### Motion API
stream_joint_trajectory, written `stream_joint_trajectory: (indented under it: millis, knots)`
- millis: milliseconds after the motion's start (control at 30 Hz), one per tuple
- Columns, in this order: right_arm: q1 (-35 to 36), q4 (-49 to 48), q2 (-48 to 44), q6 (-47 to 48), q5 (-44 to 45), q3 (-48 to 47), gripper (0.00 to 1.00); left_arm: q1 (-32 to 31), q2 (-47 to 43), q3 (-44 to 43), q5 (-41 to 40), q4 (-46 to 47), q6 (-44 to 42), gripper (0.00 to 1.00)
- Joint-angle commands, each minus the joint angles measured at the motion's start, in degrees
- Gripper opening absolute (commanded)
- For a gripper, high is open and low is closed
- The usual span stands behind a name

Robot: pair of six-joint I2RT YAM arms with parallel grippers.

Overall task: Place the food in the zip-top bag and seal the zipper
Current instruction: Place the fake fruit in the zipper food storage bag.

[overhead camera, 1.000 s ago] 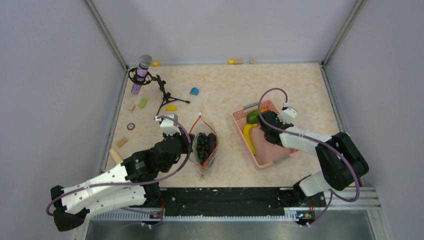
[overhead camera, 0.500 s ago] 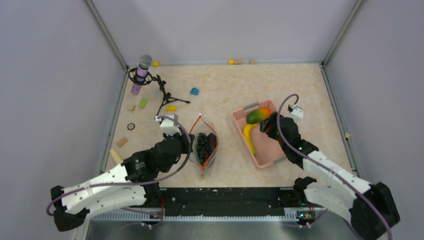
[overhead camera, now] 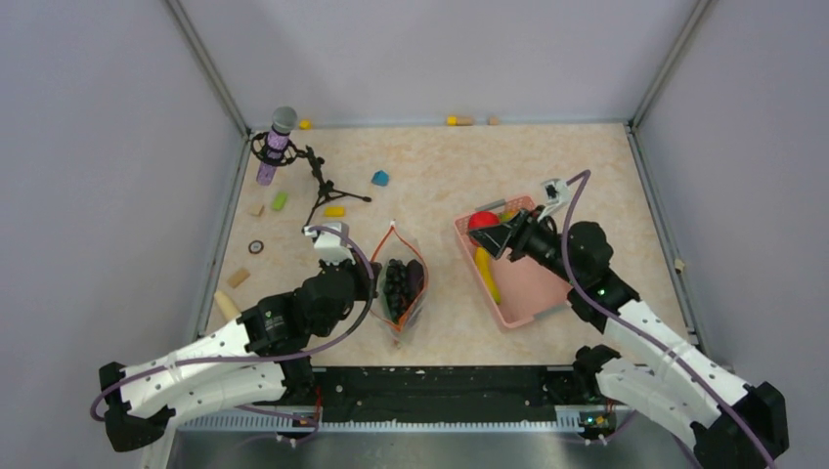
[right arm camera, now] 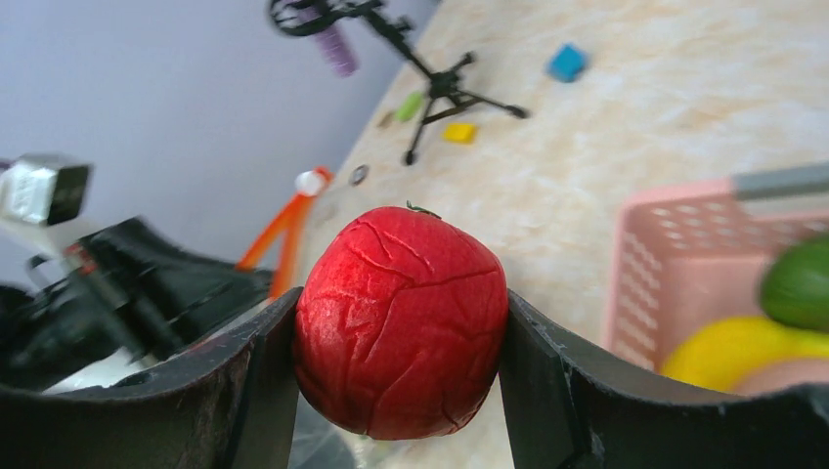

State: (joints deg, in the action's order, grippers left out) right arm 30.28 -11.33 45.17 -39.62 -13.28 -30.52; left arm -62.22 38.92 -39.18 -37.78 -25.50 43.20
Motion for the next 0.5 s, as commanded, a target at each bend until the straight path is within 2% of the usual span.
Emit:
stream_joint_trajectory:
  millis: [0,233,467]
  knots:
    - [6.0,-7.2,5.3,3.2,-10.6,-6.1,0.0,0.2,0.1,0.2,0.1,2.3,-0.4,0.0]
    - [20.4,-7.2,11.1,11.9,-3.2,-11.9,0.0,0.2,0.2,0.2,0.0,2.3,-0.5,0.0]
    - [28.1,-12.8,14.1,17.3,-2.8,-13.6,0.0,0.2,-0.3,0.1,0.4,2.2,-0.5,0.0]
